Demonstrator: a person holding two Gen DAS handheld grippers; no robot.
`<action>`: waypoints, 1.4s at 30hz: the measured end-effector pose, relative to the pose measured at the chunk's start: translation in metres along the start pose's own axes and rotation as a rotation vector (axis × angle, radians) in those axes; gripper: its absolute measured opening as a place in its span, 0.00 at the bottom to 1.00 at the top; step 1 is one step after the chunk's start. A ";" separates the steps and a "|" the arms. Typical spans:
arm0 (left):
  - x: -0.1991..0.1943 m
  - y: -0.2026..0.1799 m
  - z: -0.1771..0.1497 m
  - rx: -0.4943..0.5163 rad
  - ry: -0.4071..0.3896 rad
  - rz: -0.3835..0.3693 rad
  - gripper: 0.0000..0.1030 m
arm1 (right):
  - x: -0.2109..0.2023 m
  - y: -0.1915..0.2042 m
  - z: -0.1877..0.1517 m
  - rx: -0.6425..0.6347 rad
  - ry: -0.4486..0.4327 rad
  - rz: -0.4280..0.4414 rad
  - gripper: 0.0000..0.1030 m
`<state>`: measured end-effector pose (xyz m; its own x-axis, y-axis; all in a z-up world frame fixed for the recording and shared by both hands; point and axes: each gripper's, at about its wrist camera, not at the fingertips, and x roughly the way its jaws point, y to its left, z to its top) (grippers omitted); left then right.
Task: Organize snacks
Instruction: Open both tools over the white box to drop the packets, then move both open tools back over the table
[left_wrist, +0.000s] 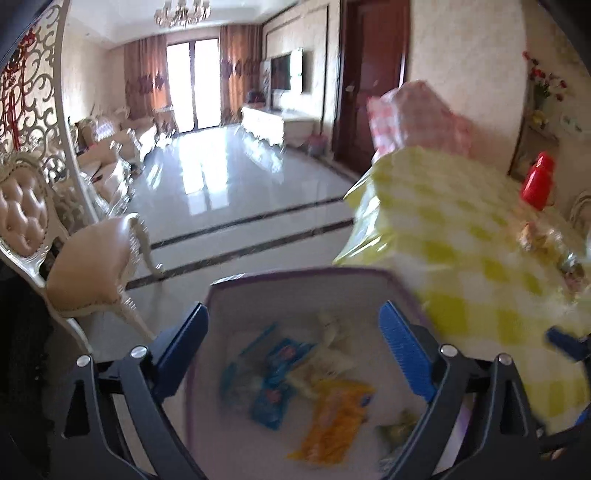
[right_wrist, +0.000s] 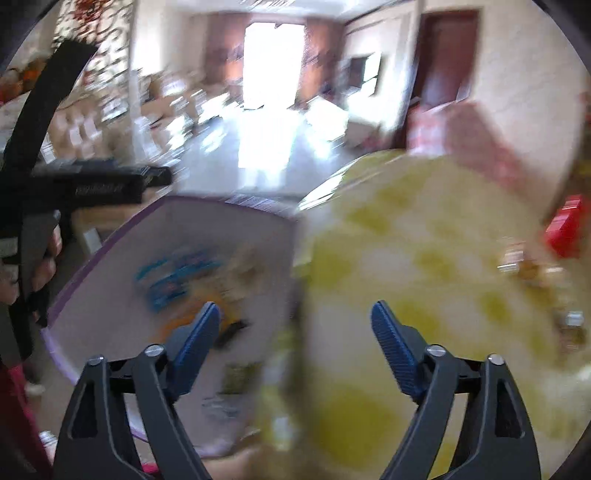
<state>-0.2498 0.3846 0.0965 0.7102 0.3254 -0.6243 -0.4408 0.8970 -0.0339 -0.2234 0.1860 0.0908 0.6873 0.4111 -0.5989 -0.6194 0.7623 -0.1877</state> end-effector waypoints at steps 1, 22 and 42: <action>-0.004 -0.010 0.001 0.005 -0.026 -0.023 0.92 | -0.017 -0.012 0.003 0.018 -0.047 -0.071 0.82; -0.137 -0.237 0.012 0.218 -0.366 -0.495 0.98 | -0.278 -0.211 -0.015 0.360 -0.561 -0.743 0.84; -0.169 -0.385 0.013 0.348 -0.460 -0.651 0.98 | -0.277 -0.292 -0.063 0.457 -0.490 -0.822 0.84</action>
<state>-0.1925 -0.0121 0.2247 0.9471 -0.2632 -0.1836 0.2700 0.9628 0.0125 -0.2572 -0.1817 0.2624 0.9711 -0.2375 -0.0222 0.2371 0.9713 -0.0204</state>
